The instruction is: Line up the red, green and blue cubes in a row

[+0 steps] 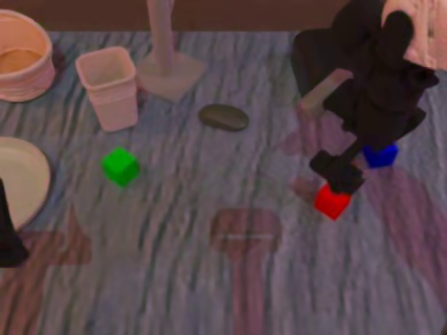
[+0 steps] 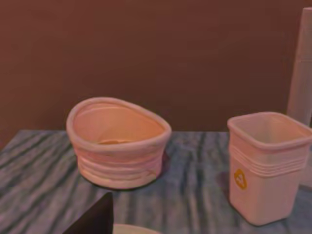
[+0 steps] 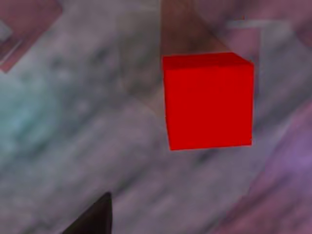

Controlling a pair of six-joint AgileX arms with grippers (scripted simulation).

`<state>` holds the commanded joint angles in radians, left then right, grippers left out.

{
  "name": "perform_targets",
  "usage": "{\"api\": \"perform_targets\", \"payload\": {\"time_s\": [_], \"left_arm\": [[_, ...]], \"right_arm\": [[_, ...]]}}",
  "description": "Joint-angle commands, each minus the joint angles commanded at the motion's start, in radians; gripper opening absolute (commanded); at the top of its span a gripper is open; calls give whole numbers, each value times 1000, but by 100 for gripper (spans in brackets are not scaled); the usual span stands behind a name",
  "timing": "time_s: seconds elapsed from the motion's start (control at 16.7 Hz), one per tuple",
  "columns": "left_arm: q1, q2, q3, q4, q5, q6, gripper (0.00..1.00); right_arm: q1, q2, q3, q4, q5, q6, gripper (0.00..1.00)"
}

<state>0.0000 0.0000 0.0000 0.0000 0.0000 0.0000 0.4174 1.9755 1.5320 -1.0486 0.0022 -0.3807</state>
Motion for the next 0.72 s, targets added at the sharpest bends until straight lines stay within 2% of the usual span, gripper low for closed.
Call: {"api": "perform_targets", "payload": {"time_s": [0.24,0.72], "left_arm": [[0,0,0,0,0,0,100],[0,0,0,0,0,0,100]], "right_arm": [[29,123,111,-64,0,-26,100],[28,144,88,-25,0,-28,100]]}}
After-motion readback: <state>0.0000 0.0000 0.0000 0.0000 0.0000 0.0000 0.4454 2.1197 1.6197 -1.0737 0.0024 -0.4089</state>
